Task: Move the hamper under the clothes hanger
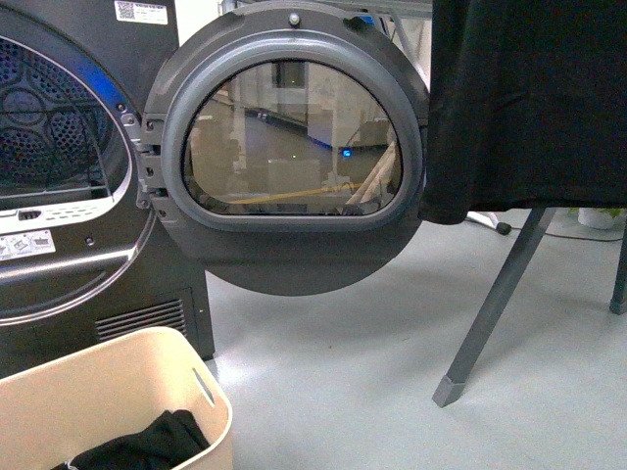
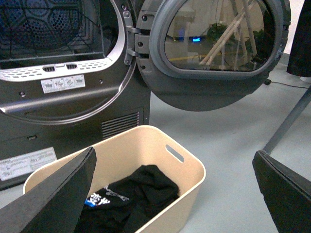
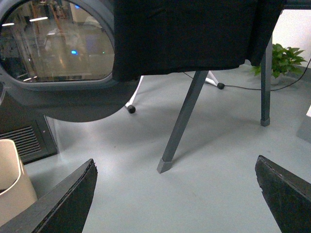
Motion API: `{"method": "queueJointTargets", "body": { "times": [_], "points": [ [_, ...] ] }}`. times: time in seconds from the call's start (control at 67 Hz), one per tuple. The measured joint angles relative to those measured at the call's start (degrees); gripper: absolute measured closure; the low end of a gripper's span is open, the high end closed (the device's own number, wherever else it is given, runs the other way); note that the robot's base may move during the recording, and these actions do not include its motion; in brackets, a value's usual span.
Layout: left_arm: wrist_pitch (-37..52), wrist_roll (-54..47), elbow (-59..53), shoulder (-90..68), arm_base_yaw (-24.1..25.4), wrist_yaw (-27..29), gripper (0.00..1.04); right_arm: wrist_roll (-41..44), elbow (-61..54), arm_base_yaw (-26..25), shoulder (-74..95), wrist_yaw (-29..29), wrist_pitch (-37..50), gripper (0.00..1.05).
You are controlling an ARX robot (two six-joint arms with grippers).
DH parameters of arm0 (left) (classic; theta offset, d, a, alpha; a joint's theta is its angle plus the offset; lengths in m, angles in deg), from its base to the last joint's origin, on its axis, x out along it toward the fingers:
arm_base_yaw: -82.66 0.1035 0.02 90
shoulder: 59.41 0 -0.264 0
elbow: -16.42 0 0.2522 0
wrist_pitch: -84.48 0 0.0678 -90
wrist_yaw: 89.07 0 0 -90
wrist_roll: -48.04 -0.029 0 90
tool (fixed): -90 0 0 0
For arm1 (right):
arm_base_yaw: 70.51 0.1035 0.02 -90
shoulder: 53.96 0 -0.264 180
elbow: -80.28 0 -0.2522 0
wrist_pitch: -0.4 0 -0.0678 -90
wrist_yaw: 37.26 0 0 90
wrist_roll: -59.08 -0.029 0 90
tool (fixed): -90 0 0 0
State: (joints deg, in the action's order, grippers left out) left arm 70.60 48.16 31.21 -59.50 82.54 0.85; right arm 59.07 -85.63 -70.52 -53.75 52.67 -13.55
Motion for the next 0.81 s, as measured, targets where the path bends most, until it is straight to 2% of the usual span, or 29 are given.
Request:
{"method": "queueJointTargets", "body": {
  "times": [0.806],
  "points": [
    [0.0, 0.0, 0.0, 0.1, 0.1, 0.3, 0.07, 0.0, 0.0, 0.1, 0.0, -0.3, 0.0, 0.08]
  ]
}}
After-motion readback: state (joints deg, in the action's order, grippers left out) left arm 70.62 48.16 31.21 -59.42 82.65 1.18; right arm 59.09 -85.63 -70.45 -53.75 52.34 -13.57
